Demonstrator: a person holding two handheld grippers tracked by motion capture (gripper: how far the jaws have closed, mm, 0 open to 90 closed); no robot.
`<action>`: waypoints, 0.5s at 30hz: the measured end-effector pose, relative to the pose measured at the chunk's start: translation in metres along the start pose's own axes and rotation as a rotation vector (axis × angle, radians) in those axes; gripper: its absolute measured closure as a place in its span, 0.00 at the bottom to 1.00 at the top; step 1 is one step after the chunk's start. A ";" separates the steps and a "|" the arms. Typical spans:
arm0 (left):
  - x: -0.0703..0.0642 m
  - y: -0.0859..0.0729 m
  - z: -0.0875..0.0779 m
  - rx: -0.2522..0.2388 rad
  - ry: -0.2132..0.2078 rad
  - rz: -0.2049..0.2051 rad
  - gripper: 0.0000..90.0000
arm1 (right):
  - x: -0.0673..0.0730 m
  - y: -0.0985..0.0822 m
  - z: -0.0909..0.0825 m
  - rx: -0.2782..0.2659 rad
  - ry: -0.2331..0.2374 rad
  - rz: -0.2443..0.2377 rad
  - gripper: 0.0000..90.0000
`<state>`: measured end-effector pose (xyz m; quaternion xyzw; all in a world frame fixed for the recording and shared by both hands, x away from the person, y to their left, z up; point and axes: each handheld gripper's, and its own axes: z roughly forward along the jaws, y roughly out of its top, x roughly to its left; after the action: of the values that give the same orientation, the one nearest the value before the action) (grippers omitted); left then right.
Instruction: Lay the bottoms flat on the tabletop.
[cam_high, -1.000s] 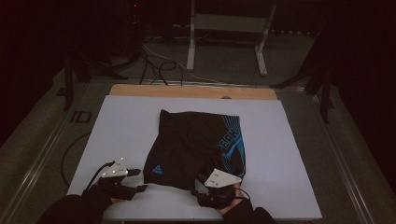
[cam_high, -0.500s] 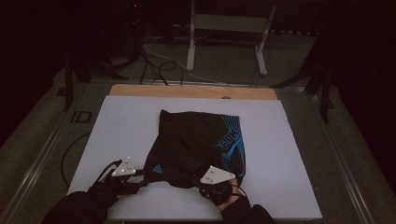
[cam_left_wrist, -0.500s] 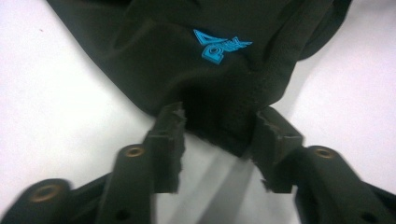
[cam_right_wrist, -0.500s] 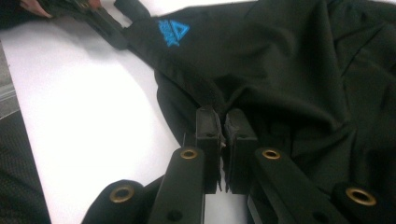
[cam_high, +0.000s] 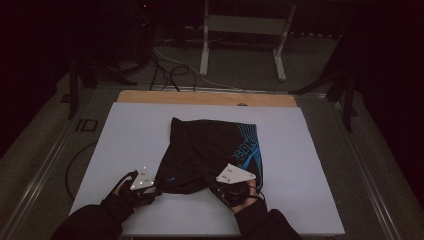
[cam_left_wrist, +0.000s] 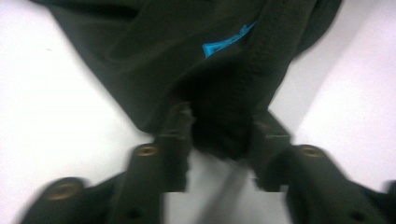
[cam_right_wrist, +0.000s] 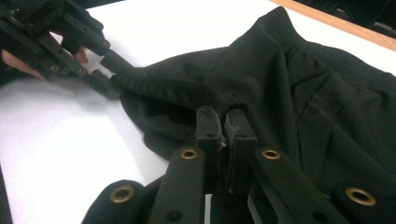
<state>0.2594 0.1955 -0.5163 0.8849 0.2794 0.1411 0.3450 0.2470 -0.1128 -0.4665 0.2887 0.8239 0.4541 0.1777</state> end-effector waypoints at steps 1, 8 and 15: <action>0.002 0.000 -0.002 -0.002 0.000 -0.007 0.84 | 0.000 0.000 0.000 0.001 -0.006 0.001 0.96; 0.016 0.010 -0.040 -0.078 -0.040 -0.028 0.95 | -0.001 0.004 -0.007 -0.012 0.002 -0.006 0.96; 0.022 0.016 -0.068 -0.044 -0.103 0.033 0.94 | 0.013 0.003 -0.017 -0.020 0.066 -0.012 0.96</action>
<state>0.2530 0.2349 -0.4547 0.8877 0.2434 0.1071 0.3759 0.2289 -0.1142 -0.4552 0.2668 0.8266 0.4705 0.1558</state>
